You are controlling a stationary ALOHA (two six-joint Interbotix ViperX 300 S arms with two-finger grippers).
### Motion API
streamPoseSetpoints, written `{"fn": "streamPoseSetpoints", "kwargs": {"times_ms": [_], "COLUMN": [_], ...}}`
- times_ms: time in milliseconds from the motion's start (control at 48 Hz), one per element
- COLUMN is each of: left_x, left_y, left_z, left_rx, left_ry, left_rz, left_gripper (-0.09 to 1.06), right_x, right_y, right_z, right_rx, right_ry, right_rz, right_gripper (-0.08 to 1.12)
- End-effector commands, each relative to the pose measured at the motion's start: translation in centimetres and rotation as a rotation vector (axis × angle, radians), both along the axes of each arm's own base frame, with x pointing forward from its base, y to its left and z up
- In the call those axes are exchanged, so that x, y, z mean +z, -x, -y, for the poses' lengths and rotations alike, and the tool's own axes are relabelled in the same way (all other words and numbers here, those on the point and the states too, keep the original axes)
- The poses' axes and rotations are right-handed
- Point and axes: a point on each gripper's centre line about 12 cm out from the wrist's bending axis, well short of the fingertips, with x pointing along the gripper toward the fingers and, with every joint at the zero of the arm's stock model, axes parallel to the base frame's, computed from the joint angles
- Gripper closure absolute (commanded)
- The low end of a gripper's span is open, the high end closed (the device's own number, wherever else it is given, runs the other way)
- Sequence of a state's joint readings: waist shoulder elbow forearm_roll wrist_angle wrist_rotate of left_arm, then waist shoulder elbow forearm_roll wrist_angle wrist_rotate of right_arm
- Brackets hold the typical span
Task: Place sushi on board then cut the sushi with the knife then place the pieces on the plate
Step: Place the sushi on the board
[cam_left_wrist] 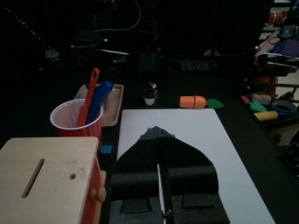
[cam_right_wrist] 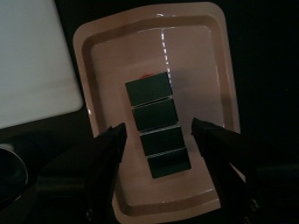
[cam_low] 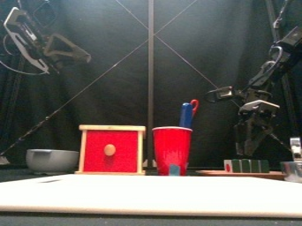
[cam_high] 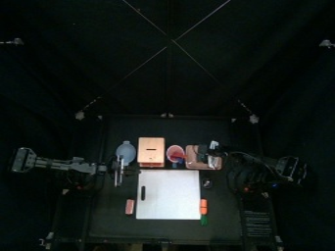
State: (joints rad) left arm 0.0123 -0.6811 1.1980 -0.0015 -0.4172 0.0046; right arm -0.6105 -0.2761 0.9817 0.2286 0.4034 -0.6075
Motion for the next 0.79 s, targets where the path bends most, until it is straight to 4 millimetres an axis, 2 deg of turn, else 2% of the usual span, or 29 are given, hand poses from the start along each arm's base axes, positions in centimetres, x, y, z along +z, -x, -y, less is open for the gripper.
{"fn": "streamPoseSetpoints", "kwargs": {"times_ms": [21, 417, 521, 667, 792], "left_x": [0.6, 0.2, 0.2, 0.2, 0.2], "left_y": [-0.3, -0.1, -0.1, -0.1, -0.1], "left_z": [-0.1, 0.0, 0.0, -0.1, 0.0], "left_rx": [0.002, 0.002, 0.002, 0.004, 0.002], "left_ry": [0.000, 0.004, 0.004, 0.004, 0.004], "left_rz": [0.020, 0.012, 0.011, 0.009, 0.011], "left_gripper": [0.99, 0.99, 0.99, 0.99, 0.99], "right_x": [0.2, -1.8, -1.8, -1.3, 0.0], "right_y": [-0.6, -1.0, -1.1, -1.0, -1.1], "right_z": [0.7, 1.2, 1.2, 1.1, 0.6], "right_rx": [-0.004, -0.018, -0.016, -0.025, -0.047], "right_ry": [0.023, 0.011, 0.012, 0.005, -0.034], "right_rz": [0.017, -0.012, -0.011, -0.001, 0.023], "right_gripper": [0.12, 0.15, 0.24, 0.44, 0.46]}}
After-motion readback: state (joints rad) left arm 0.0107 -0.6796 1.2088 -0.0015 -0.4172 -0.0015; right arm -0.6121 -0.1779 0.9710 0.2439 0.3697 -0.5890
